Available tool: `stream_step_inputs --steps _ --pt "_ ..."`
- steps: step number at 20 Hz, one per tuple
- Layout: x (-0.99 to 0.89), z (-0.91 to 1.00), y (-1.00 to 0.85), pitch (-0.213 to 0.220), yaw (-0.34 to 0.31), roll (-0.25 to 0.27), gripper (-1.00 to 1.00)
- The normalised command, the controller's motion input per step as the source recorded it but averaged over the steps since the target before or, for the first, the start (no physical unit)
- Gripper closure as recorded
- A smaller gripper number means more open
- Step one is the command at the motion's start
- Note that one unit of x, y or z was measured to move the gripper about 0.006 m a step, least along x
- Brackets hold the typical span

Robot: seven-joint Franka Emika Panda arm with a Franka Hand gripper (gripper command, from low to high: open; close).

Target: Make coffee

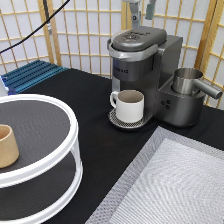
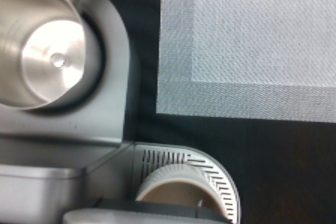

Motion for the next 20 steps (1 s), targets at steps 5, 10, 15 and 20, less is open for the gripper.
stream_step_inputs --steps 5,10,15,20 --pt "-0.90 -0.66 -0.39 -0.167 0.031 0.000 -1.00" --pt "-1.00 -0.76 -0.18 -0.163 0.057 0.000 -1.00" --pt "-0.94 -0.32 -0.14 -0.164 0.066 0.000 -1.00" --pt "-0.77 0.09 -0.11 -0.165 0.064 -0.004 -1.00"
